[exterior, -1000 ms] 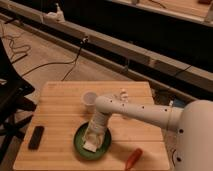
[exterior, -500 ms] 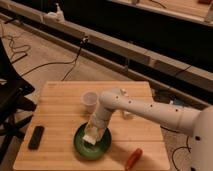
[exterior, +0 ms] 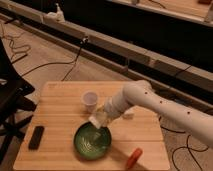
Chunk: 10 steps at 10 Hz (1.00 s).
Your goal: Place the white sponge in the ceramic cup
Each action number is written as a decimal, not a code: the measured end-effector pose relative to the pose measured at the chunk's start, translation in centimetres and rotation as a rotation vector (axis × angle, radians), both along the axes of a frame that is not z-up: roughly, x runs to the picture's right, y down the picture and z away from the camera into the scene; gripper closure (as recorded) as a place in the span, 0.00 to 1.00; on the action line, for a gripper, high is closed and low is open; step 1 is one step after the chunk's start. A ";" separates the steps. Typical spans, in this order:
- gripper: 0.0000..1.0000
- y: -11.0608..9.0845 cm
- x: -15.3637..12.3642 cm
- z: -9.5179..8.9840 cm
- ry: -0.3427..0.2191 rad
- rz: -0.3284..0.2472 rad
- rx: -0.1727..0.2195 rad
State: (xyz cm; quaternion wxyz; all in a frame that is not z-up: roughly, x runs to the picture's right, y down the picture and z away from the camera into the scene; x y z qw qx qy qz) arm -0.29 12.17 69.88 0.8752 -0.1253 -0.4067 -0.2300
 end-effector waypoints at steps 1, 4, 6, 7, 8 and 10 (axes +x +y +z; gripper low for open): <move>1.00 -1.3 0.8 -0.5 -0.006 0.060 0.019; 1.00 -1.7 0.9 -0.7 -0.011 0.075 0.025; 1.00 -1.6 1.5 -0.3 0.001 0.067 0.015; 1.00 -2.0 1.6 0.0 0.009 0.062 0.012; 1.00 -3.0 1.4 0.5 0.016 0.058 0.008; 1.00 -5.2 0.1 1.1 0.015 0.043 0.012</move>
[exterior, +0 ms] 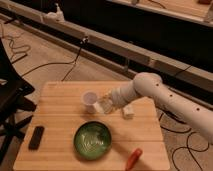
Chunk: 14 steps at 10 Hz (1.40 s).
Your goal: Place the white sponge in the ceramic cup
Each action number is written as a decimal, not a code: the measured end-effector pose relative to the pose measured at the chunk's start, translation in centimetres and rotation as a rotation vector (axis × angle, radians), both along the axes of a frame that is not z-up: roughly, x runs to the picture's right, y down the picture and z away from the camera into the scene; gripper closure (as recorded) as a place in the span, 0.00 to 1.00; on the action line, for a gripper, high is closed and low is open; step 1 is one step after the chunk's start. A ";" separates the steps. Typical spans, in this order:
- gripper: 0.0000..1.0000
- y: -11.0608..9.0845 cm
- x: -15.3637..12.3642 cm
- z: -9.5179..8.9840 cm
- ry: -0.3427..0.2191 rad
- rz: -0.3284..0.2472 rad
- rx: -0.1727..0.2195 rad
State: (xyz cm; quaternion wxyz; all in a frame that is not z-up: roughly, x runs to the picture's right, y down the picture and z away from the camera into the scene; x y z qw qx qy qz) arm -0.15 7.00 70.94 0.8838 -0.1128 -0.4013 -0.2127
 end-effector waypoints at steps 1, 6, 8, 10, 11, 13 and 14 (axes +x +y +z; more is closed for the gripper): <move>1.00 -1.4 -1.5 0.3 -0.010 -0.016 0.005; 1.00 -4.6 -8.0 3.6 -0.056 -0.077 -0.007; 1.00 -5.3 -9.2 6.1 -0.054 -0.078 -0.033; 1.00 -5.5 -9.4 8.4 -0.043 -0.065 -0.065; 1.00 -5.5 -9.1 9.3 -0.035 -0.053 -0.082; 0.99 -5.4 -8.3 10.5 -0.023 -0.032 -0.107; 0.91 -5.1 -7.9 11.0 -0.017 -0.026 -0.121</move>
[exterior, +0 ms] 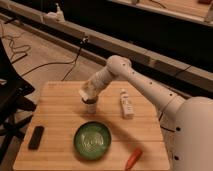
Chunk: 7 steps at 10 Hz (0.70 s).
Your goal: Place the white sponge in the ceramic cup
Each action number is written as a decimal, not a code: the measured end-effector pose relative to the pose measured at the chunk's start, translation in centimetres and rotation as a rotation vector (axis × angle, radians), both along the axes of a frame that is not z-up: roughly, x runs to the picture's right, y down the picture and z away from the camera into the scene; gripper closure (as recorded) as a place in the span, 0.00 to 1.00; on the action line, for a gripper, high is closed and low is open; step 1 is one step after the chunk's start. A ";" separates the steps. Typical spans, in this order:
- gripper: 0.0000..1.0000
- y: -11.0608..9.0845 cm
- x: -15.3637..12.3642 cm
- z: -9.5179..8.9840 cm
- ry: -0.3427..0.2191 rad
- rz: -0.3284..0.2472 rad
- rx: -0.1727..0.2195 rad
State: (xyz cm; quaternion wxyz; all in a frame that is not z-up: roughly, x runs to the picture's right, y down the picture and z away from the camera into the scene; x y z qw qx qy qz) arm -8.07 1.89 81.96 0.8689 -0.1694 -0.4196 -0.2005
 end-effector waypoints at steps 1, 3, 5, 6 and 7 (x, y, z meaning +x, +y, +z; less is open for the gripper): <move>0.81 0.3 0.2 0.2 0.002 -0.001 -0.010; 0.61 0.9 0.5 0.4 0.005 -0.011 -0.027; 0.44 1.1 0.5 0.3 0.001 -0.014 -0.039; 0.31 1.2 0.5 0.0 -0.010 -0.022 -0.043; 0.24 1.2 0.5 -0.1 -0.013 -0.024 -0.044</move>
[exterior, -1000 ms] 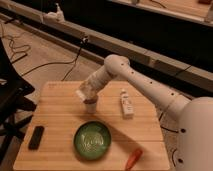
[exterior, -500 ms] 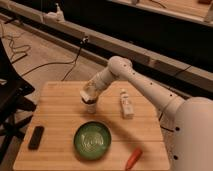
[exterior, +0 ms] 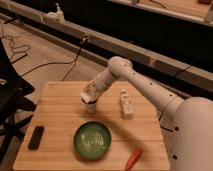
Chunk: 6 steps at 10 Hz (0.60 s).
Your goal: Place the white sponge in the ceramic cup
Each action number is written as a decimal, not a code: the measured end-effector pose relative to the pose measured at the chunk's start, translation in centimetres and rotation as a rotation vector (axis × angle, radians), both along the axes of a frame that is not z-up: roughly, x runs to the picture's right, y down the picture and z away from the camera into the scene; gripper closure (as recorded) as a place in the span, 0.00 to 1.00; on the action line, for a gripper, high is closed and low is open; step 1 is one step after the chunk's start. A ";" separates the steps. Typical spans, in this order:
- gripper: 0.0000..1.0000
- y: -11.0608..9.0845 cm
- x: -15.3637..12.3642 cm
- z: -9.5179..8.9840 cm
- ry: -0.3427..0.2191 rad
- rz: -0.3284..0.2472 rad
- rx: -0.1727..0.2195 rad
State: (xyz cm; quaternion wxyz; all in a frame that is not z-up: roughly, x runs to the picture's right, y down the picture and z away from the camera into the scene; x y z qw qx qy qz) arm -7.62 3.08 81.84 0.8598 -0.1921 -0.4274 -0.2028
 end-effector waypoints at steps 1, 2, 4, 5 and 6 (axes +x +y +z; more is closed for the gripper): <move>0.23 0.0 0.0 0.0 -0.001 0.000 0.000; 0.23 0.0 0.0 0.0 -0.001 -0.001 0.001; 0.23 0.0 0.0 0.0 -0.001 -0.001 0.001; 0.23 0.0 0.0 0.0 -0.001 0.000 0.001; 0.23 0.0 0.0 0.0 -0.001 -0.001 0.001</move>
